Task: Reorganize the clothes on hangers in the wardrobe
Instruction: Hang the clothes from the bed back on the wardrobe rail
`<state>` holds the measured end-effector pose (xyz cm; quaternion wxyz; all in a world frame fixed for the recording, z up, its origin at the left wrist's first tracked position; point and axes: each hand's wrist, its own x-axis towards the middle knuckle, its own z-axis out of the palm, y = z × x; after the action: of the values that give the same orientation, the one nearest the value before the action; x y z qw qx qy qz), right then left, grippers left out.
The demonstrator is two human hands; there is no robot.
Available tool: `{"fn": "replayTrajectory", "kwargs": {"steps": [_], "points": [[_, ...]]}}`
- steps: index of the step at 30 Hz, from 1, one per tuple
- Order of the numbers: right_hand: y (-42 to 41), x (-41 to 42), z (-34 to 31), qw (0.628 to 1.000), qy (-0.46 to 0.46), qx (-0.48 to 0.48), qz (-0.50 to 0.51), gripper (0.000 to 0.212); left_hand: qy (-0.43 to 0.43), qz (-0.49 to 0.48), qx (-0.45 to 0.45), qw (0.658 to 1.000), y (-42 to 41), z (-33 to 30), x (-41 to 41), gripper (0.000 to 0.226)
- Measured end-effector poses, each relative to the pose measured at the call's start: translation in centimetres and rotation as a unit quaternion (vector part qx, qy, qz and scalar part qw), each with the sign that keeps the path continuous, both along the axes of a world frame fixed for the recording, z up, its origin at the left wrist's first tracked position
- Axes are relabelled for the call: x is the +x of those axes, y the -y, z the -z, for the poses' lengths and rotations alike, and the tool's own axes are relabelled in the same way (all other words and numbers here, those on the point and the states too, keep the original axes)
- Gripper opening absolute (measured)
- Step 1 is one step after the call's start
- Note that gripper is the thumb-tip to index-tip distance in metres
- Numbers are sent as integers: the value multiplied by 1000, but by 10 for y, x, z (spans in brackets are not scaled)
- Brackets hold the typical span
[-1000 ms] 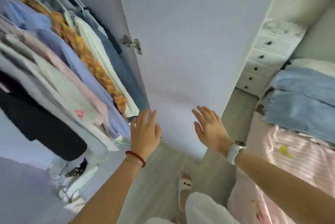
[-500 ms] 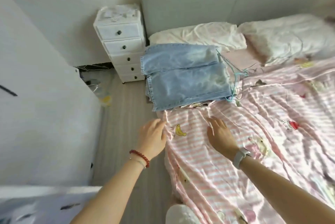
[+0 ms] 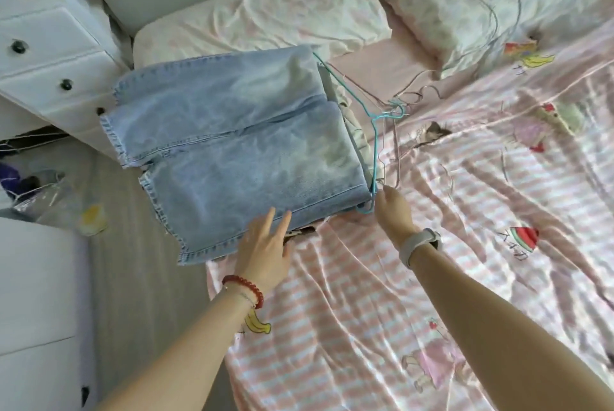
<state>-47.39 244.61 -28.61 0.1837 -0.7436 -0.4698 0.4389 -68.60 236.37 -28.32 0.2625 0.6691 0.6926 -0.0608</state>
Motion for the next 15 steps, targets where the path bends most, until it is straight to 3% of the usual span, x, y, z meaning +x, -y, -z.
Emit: {"fn": "replayTrajectory", "kwargs": {"steps": [7, 10, 15], "points": [[-51, -8, 30, 982, -87, -46, 159, 28, -38, 40, -104, 993, -33, 54, 1, 55], [-58, -14, 25, 976, -77, 31, 203, 29, -34, 44, -105, 993, -30, 62, -1, 55], [-55, -25, 7, 978, -6, 164, 130, 26, -11, 50, -124, 991, -37, 58, -6, 55]]}}
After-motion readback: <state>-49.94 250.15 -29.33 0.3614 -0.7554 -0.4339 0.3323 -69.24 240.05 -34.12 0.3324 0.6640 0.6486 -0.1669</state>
